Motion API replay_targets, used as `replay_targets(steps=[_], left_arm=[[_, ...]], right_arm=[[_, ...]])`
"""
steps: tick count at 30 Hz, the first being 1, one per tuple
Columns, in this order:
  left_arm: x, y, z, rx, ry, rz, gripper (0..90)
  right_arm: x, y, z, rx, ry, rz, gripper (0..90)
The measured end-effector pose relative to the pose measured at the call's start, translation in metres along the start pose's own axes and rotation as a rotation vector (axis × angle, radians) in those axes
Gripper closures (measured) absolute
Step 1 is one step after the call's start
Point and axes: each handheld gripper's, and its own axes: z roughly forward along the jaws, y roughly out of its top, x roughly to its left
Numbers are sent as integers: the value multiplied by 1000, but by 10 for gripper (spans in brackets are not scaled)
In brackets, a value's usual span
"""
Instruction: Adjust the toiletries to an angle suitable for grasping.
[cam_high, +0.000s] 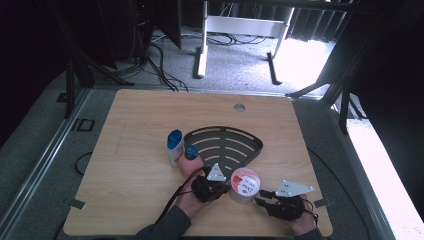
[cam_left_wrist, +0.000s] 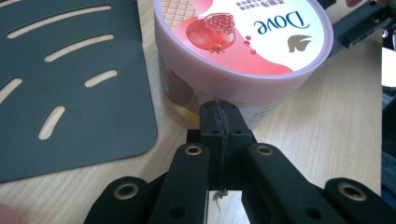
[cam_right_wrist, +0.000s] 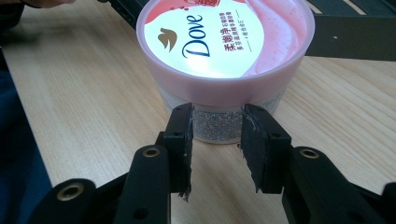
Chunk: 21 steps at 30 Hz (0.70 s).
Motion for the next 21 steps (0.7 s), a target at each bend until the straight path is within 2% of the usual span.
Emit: replay_targets(steps=[5,8,21], left_arm=[[1,5,6,-15,5,-16,898],[1,8,8,-14,11,-12,897],[2,19,22,-31,1,-32,898]], right_arm=[[-3,-1,-1,-1,-17,15,622],[-5,-2,-2,-4,-33,24,620],[-12,-5,-7,-7,-70,48,621]])
